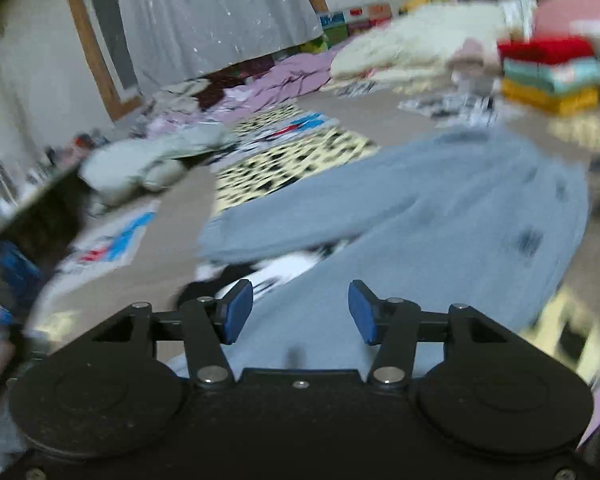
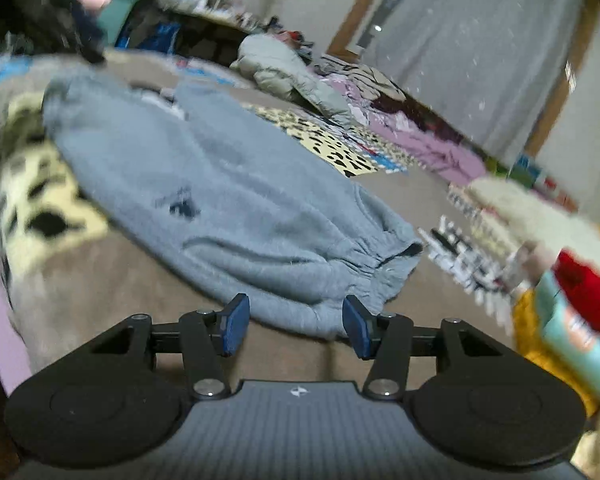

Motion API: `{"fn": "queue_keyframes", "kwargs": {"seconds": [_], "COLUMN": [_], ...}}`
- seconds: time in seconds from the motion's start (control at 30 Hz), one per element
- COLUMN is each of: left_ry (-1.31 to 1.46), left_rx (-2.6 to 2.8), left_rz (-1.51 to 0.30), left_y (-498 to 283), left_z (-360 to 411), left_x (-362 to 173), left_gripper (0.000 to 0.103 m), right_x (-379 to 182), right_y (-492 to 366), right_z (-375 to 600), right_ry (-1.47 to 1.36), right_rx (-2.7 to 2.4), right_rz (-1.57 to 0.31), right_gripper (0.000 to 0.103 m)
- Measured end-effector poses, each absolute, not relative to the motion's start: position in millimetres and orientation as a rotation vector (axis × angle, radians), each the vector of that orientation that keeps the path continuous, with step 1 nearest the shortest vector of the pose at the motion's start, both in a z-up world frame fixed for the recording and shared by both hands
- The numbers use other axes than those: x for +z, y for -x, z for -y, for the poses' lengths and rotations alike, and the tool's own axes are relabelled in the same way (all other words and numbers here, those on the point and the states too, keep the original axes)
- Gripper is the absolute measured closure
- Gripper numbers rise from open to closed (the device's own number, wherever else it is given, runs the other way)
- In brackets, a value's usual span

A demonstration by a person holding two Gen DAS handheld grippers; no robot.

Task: Fold clothes

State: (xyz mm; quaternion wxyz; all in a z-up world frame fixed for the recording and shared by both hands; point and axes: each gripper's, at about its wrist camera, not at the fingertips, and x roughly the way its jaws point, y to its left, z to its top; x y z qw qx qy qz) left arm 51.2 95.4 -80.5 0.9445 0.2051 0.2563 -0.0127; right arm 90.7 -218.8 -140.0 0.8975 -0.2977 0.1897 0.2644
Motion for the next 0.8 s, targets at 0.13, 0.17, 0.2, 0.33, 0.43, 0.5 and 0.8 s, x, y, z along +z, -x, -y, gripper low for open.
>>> {"fn": "queue_keyframes", "kwargs": {"seconds": [0.13, 0.17, 0.2, 0.33, 0.43, 0.5, 0.8], "left_ry": [-0.607, -0.643, -0.681, -0.803, -0.909, -0.969, -1.181], "left_rx": [0.015, 0.017, 0.013, 0.010, 0.020, 0.025, 0.049], "left_rz": [-0.552, -0.556, -0.556, -0.555, -0.560, -0.563, -0.478], "left_y": [-20.5, -14.4, -7.9, 3.5, 3.9, 3.5, -6.3], "left_z": [-111.2, -114.8, -116.8, -119.7, -118.7, -118.4, -124.2], "left_x": [-99.1, -104.3, -110.1, -132.7, -150.9, -161.0, -187.0], "left_gripper": [0.050, 0.050, 0.050, 0.050, 0.050, 0.050, 0.051], "right_x": [-151.3, -152.4, -153.6, -160.8, -166.7, -168.8, -176.1], "right_y": [-83.4, -82.2, -81.0, -78.8, -79.1, -79.4, -84.3], "right_z": [218.5, 218.5, 218.4, 214.0, 210.1, 209.1, 205.7], "right_ry": [0.710, 0.721, 0.732, 0.781, 0.808, 0.817, 0.862], "right_rx": [0.528, 0.524, 0.519, 0.503, 0.500, 0.498, 0.490], "right_rz": [-0.383, -0.379, -0.375, -0.361, -0.347, -0.334, -0.260], "right_gripper": [0.051, 0.051, 0.051, 0.051, 0.051, 0.051, 0.049]}}
